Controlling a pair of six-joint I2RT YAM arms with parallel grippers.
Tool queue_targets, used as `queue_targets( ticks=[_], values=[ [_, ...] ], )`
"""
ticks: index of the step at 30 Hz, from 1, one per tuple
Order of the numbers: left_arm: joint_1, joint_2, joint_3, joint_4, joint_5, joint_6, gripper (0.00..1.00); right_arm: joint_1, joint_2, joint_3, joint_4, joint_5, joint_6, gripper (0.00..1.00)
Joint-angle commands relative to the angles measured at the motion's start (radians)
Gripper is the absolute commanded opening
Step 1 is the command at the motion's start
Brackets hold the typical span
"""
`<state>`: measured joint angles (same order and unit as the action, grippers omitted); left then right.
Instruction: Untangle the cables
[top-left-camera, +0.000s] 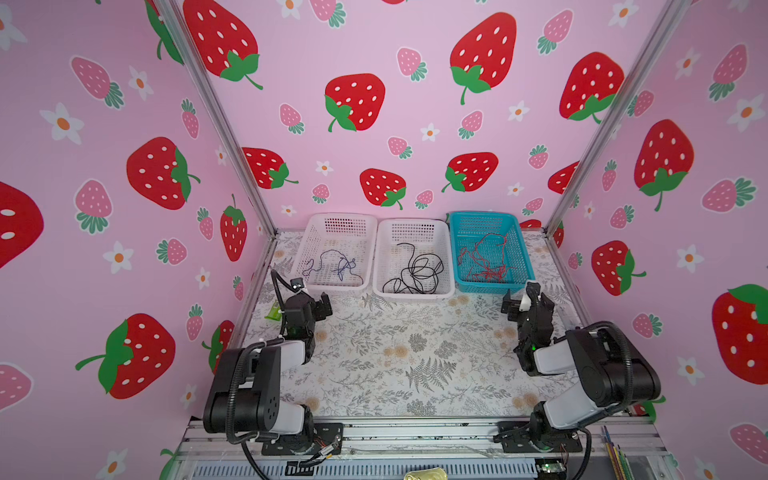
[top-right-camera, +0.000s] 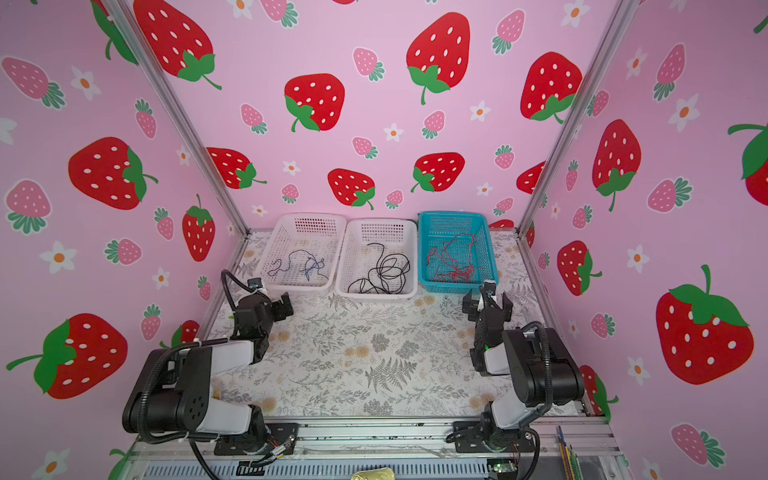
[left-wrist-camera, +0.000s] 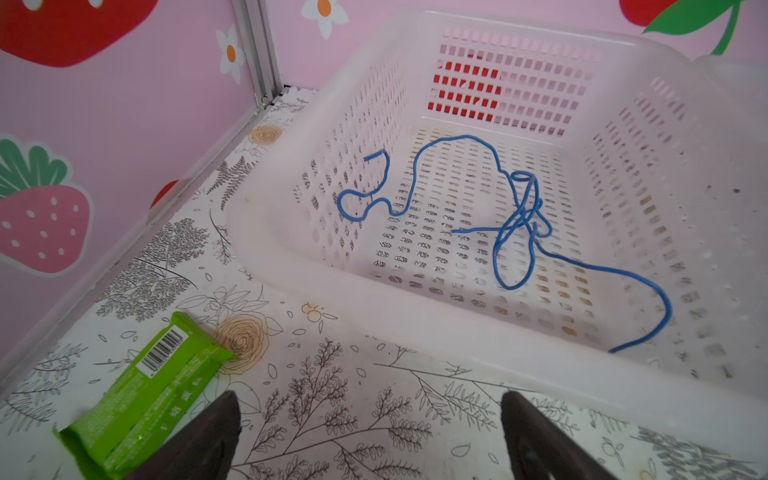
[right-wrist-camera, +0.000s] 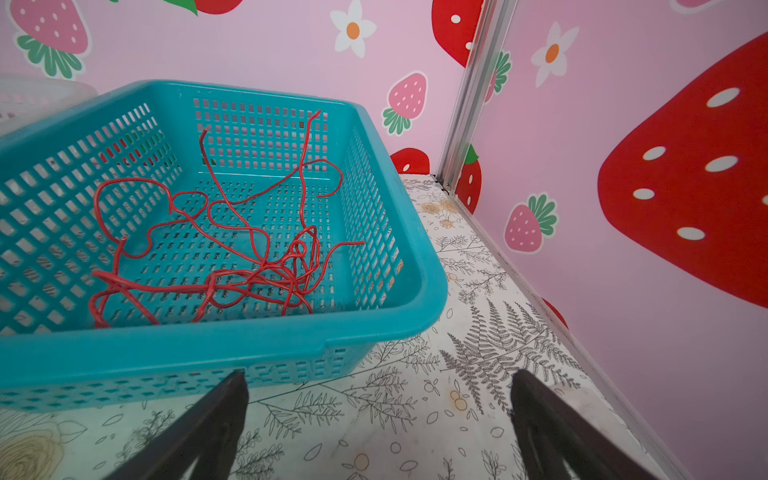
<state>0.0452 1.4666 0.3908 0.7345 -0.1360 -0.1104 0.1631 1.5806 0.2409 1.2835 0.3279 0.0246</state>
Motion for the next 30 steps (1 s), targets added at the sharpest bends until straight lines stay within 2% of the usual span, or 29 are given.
queue_targets(
  ticks=[1,7,13,19,23,30],
  values=[
    [0.004,0.021,-0.011,0.11,0.03,-0.007,0.99,-0.006,-0.006,0.009,0.013,-0.002,0.003,0.99],
    [0.003,0.069,-0.004,0.144,0.071,0.01,0.99,-0.005,-0.005,0.009,0.013,-0.001,0.003,0.99],
    [0.003,0.076,0.026,0.093,0.102,0.024,0.99,-0.006,-0.005,0.009,0.013,-0.002,0.003,0.99],
    [-0.007,0.079,0.039,0.071,0.08,0.032,0.99,-0.005,-0.005,0.009,0.013,-0.002,0.003,0.99],
    [-0.044,0.085,0.059,0.042,0.024,0.06,0.99,-0.005,-0.005,0.009,0.013,-0.001,0.003,0.99],
    [-0.048,0.081,0.056,0.045,0.018,0.061,0.99,-0.006,-0.005,0.009,0.013,-0.002,0.003,0.99]
  ],
)
